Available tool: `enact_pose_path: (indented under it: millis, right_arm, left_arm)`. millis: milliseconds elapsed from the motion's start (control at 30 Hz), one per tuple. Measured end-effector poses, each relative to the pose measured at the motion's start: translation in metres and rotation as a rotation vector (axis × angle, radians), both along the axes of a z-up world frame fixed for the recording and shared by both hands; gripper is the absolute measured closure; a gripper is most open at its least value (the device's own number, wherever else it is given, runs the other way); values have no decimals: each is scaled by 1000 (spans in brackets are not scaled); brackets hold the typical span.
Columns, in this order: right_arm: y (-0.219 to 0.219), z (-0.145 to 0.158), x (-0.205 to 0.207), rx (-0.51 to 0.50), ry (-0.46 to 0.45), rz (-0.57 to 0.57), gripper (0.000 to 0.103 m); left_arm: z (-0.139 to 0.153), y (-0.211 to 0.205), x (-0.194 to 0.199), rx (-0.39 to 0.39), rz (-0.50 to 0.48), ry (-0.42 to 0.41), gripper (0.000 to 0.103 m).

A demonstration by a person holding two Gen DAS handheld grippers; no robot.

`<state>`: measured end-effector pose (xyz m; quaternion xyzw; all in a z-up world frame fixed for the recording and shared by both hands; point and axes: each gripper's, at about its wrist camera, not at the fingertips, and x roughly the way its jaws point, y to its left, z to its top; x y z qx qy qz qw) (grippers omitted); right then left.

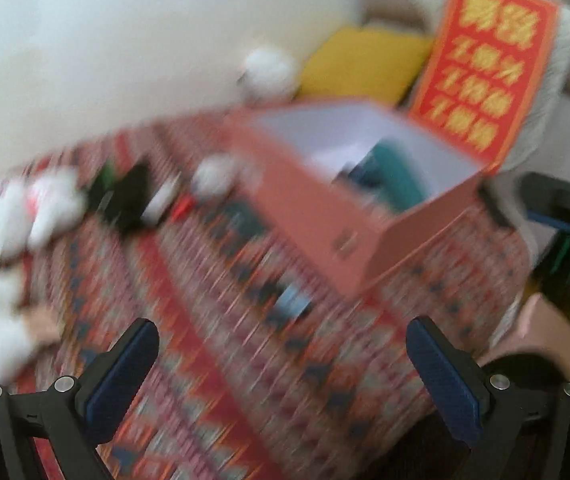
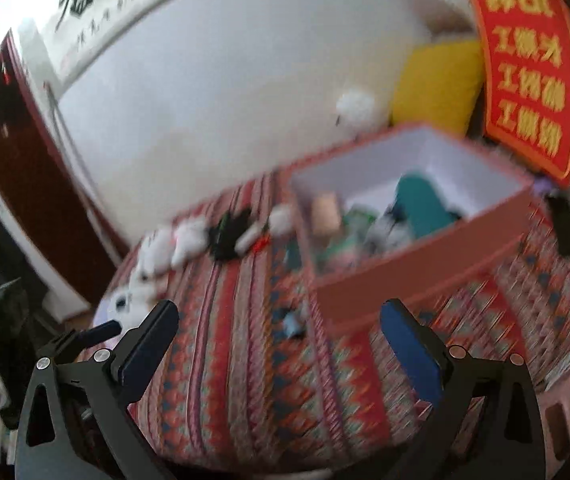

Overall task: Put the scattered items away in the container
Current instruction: 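Move both tools back toward the items beside the box, then grasp the white LED bulb with the left tool while the right tool grasps the blue oil bottle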

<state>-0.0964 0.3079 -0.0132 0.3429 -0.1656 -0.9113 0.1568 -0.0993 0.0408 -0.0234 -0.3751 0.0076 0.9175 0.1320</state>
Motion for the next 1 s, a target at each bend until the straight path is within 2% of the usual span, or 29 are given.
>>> enact_pose_path:
  millis: [100,267,400,600,767,867,933,1000]
  right_arm:
    - [-31,-26,-5,10,-57,50,1]
    - [-82,-64,-16,67,-134,123,1]
    - [-99,-84,-39,149,-151,107,1]
    - [-125,-112,-77,277,-172,99,1]
    - [-140,-139,-115,402,-201,150,2]
    - [-141,-153,-130,427,-222,187,4]
    - [-142,-158,-137,420,-228,219,13]
    - [-143,-161,-140,409,-217,237,13]
  left_arm:
    - [-34,-29,-2,-51,99,-42,1]
    - [-74,-58,-6,-123,158,-105,1]
    - [-98,-76,-13,-109,175,-162,1]
    - [-89,-84,-60,-40,169,-155,1]
    - [-74,-87,-131,-26,183,-111,1]
    - [-70,-92,-177,-18,199,-106,1]
    - [-71,-102,-211,17,220,-125,1]
    - [-71,-109,-239,80,236,-143,1]
